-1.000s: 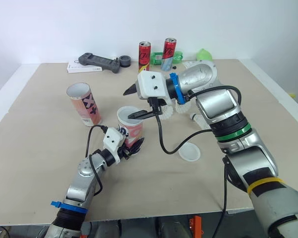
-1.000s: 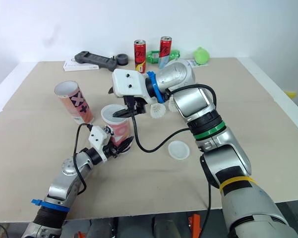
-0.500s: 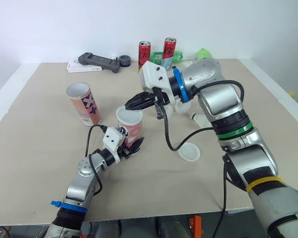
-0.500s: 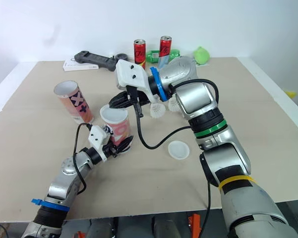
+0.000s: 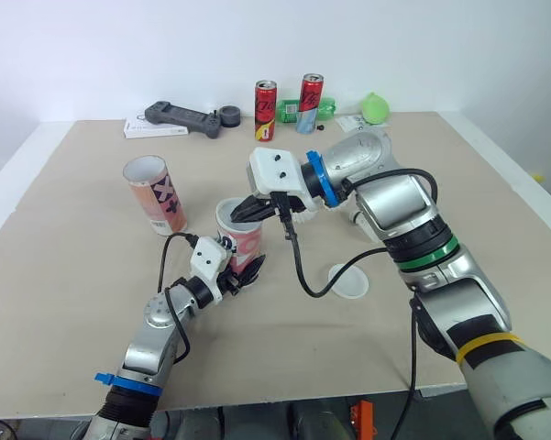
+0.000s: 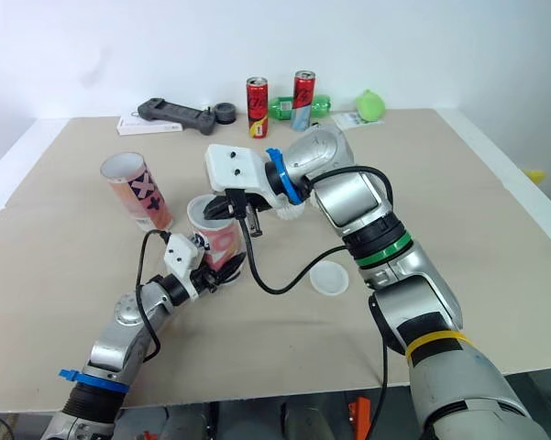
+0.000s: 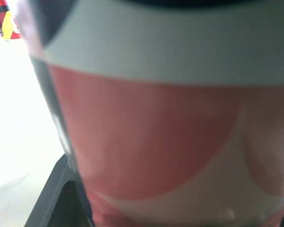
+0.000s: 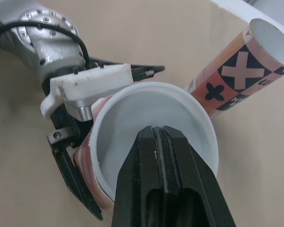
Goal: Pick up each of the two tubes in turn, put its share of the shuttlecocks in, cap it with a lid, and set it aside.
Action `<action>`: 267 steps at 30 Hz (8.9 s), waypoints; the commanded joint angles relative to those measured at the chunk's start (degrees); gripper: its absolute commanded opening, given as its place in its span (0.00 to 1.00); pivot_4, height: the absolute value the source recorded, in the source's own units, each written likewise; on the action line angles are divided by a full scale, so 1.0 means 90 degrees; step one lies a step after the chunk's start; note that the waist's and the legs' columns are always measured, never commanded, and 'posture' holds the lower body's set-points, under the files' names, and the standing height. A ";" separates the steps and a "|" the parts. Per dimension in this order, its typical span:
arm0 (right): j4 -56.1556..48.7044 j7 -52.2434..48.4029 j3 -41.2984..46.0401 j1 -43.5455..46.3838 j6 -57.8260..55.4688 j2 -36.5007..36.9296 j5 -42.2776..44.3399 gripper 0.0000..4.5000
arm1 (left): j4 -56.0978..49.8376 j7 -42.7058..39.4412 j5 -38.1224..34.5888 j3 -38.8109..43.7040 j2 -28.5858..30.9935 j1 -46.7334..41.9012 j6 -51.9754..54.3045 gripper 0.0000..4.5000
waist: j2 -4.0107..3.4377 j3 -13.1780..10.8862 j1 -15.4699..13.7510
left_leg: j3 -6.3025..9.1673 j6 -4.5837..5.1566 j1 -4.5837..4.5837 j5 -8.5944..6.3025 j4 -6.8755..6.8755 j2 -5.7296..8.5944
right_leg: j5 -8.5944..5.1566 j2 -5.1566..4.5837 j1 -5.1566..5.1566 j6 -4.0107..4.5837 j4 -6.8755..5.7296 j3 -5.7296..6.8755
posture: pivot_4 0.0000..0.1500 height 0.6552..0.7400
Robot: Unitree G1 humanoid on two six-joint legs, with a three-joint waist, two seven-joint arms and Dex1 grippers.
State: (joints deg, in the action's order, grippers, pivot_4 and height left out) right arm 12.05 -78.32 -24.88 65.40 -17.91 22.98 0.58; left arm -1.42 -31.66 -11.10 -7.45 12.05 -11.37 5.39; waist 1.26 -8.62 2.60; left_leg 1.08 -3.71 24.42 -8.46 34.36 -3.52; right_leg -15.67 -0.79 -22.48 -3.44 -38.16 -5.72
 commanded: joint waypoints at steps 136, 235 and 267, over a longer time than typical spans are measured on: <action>0.1148 0.8052 0.6683 -0.5244 0.2310 0.0277 0.1682 0.61 | -0.0475 -0.2250 -0.1569 -0.1077 -0.0270 -0.2408 0.1513 1.00 | -0.0016 -0.0133 0.0024 | 0.0015 -0.0011 0.0028 -0.0067 0.0035 0.0005 | -0.0072 0.0044 -0.0035 0.0002 -0.0091 -0.0056 | 1.00 1.00; -0.3089 0.6552 0.2126 -0.5495 -0.0505 -0.0511 0.1488 1.00 | 0.2638 0.1811 0.1231 0.1548 0.1446 -0.2121 -0.1640 0.68 | 0.0080 -0.0178 0.0012 | 0.0095 0.0000 0.0093 0.0013 0.0008 0.0072 | -0.0028 0.0053 -0.0056 -0.0011 -0.0075 -0.0088 | 1.00 1.00; 0.4134 0.7571 0.2661 -0.1571 0.2443 -0.2309 0.0338 0.37 | -0.0156 0.0959 0.4465 0.0286 0.3614 -0.0504 -0.1679 0.66 | 0.0074 -0.0181 0.0046 | 0.0067 -0.0009 0.0097 0.0052 -0.0013 0.0048 | 0.0010 0.0061 -0.0094 0.0016 -0.0089 -0.0089 | 1.00 1.00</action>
State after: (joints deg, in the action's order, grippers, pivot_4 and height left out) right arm 49.26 -10.38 -1.85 49.52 1.98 2.64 3.94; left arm -0.72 -23.06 27.91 -4.88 43.61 -15.90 -8.96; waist 1.93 -10.24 3.01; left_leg 1.68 -3.79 25.29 -7.99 34.25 -3.09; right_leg -15.59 -0.24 -23.32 -3.30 -38.97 -6.52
